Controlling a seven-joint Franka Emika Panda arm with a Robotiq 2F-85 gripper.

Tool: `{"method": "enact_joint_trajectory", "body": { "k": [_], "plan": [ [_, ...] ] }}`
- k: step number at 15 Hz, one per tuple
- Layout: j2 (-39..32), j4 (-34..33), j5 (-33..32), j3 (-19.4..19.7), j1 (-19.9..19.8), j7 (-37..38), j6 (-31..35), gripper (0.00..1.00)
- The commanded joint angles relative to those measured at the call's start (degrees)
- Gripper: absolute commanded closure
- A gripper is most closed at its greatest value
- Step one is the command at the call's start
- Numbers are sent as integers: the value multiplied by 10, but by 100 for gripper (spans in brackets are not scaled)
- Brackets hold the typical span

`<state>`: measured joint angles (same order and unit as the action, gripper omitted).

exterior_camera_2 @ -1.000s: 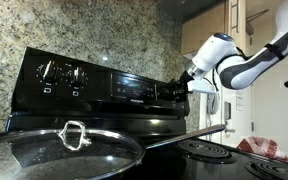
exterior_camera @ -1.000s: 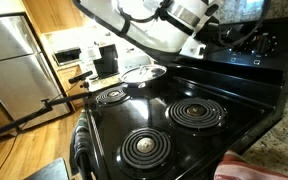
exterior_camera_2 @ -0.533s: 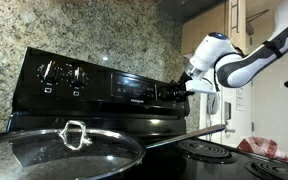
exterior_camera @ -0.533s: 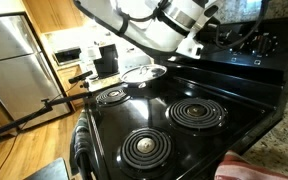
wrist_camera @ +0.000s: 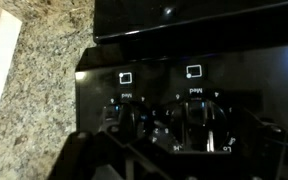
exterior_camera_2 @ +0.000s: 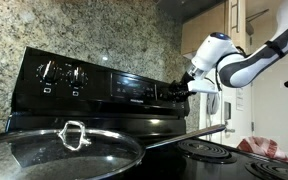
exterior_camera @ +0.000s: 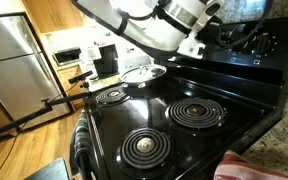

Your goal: Tilt the second knob to the right

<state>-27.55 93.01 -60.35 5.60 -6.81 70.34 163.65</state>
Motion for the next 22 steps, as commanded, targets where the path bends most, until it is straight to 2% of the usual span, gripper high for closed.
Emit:
{"method": "enact_joint_trajectory", "body": {
  "k": [1, 7, 9, 22],
  "plan": [
    [42, 45, -41, 18, 12, 29, 5, 0],
    [63, 76, -84, 11, 17, 36, 3, 0],
    [40, 51, -66, 5, 10, 19, 2, 0],
    [37, 52, -66, 5, 10, 19, 2, 0]
  ]
}}
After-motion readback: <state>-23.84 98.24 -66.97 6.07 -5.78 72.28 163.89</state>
